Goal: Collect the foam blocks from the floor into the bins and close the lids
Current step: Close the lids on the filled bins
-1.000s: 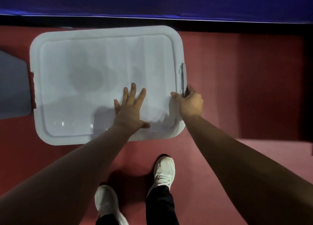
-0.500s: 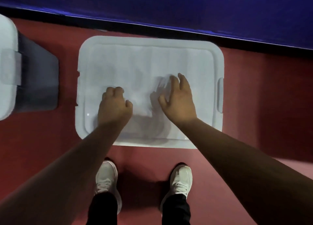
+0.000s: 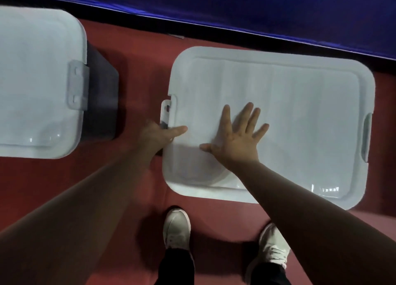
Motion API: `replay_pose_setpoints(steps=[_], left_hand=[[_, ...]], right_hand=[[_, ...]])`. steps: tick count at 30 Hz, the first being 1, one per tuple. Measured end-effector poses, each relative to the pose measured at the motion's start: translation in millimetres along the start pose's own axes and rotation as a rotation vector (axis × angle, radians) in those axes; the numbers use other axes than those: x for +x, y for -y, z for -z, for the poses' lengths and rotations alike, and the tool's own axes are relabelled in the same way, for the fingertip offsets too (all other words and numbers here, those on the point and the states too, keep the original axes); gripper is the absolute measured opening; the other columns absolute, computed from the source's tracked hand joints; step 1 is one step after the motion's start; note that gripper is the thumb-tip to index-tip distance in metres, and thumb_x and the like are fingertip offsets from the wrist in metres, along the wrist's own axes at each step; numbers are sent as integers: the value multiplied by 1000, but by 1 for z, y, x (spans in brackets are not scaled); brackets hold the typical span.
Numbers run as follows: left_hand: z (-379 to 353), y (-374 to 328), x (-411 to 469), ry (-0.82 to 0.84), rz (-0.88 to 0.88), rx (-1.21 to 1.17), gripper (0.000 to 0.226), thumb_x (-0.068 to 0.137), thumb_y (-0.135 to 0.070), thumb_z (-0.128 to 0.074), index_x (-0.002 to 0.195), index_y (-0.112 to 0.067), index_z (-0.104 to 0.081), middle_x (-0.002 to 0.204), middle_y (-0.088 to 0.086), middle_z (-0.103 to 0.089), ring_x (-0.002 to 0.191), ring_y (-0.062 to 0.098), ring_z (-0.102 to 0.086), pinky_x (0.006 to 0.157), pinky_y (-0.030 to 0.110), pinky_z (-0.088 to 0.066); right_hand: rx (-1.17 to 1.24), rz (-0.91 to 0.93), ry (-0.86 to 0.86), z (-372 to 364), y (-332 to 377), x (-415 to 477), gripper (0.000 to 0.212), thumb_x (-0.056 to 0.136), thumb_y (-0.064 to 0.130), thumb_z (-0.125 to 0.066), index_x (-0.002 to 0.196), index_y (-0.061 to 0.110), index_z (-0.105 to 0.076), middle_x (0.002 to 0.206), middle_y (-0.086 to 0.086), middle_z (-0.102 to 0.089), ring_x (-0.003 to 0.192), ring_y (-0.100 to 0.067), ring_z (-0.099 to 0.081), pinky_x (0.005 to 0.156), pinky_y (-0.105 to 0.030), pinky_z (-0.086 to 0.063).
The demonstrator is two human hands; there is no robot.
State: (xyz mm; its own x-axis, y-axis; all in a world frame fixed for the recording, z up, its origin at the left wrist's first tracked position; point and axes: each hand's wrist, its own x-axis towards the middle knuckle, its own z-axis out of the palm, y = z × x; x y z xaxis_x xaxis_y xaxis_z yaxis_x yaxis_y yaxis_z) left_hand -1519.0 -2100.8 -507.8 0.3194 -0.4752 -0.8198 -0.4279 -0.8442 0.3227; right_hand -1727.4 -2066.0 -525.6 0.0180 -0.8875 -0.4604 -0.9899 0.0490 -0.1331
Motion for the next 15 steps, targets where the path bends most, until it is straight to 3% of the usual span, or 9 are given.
replay_pose_setpoints(steps=[2, 4, 6, 8, 11, 15], left_hand=[[-2, 6, -1, 135, 46, -206, 49, 62, -46, -90, 91, -11, -72, 94, 9, -75, 80, 22, -73, 80, 39, -60], [-8, 10, -3, 89, -41, -299, 37, 66, -38, -89, 88, -13, -71, 91, 6, -75, 76, 18, -73, 79, 37, -60], [-15, 13, -10, -77, -182, -245, 54, 65, -37, -88, 103, -7, -64, 94, 6, -73, 83, 23, -71, 81, 36, -57], [-25, 14, -20, -258, -360, -41, 60, 77, -28, -81, 119, 0, -50, 101, 16, -68, 93, 34, -66, 80, 32, -48], [-34, 16, -32, -307, -494, 172, 75, 91, -25, -67, 151, -1, -27, 139, 25, -52, 124, 39, -53, 101, 35, -39], [-36, 20, -29, -370, -501, 360, 74, 97, -34, -57, 156, -11, -19, 145, 23, -46, 123, 41, -54, 100, 40, -41]], right_hand=[[-23, -29, 19, 0, 2, 1, 122, 71, 89, -45, 154, 24, 17, 153, -31, 32, 141, -51, 30, 108, -76, 1], [-37, -48, 38, 2, 3, 2, 122, 71, 90, -43, 153, 26, 19, 153, -31, 33, 141, -50, 30, 109, -75, 2], [-44, -59, 55, 3, 3, 2, 121, 72, 90, -43, 153, 27, 21, 152, -30, 34, 141, -50, 30, 110, -74, 2], [-51, -70, 58, 2, 4, 2, 121, 71, 91, -42, 152, 27, 23, 153, -28, 35, 141, -49, 31, 110, -73, 2], [-63, -64, 34, -1, 4, 3, 122, 70, 93, -39, 152, 28, 25, 153, -28, 34, 142, -48, 30, 111, -73, 2], [-34, -36, 18, -3, 0, 1, 119, 71, 92, -38, 152, 29, 23, 154, -27, 33, 142, -47, 30, 111, -73, 4]])
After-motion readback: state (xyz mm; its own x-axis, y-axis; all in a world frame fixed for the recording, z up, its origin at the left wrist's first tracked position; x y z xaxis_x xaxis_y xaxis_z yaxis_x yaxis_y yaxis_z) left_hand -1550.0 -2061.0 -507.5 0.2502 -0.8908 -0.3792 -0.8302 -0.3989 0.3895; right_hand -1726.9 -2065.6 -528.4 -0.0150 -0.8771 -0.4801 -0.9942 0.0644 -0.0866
